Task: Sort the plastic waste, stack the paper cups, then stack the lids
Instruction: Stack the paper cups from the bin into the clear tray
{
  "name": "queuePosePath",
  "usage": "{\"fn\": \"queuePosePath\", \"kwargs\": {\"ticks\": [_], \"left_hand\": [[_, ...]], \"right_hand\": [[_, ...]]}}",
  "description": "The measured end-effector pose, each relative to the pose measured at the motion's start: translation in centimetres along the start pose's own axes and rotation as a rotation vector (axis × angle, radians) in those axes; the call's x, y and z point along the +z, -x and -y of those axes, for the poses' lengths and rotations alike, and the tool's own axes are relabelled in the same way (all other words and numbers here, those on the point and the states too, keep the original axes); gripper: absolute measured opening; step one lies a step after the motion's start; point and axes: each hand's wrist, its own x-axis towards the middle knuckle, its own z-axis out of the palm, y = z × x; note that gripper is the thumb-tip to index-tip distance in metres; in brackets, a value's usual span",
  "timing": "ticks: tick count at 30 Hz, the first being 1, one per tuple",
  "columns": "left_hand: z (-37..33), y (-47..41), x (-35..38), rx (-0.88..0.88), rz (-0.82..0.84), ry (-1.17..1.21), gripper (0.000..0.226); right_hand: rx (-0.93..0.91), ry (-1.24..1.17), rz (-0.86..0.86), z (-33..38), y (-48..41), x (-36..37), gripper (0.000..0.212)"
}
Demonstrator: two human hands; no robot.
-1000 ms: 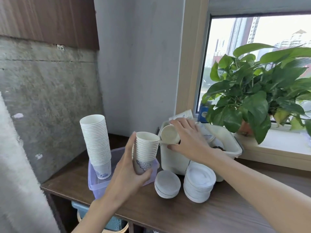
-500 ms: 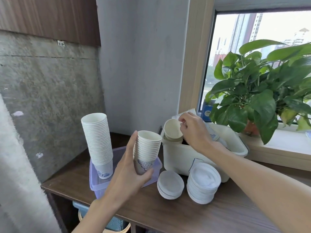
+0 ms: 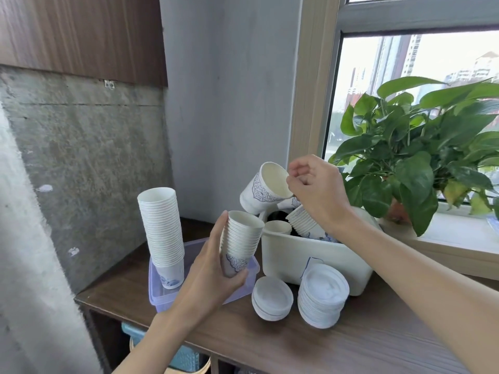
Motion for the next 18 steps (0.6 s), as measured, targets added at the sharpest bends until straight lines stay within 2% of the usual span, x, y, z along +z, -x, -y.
{"fn": "queuePosePath", "kwargs": {"ticks": [8,13,18], "left_hand": [[-1.2,0.2,0.1,0.037,-0.024,0.005,0.120],[-1.4,0.4,0.5,0.027,-0.036,0.037,0.117],[-1.5,0.6,1.0,0.035,-0.008,0.079,0.116]], "right_hand": [[0.028,0.019,0.236,1.1,1.3,0.1,0.010],[0.031,0.028,0.469,0.9,2.8,0.2,0.040],[0.003,0.031,0.475,-0.8,3.8,1.1,0.040]]}}
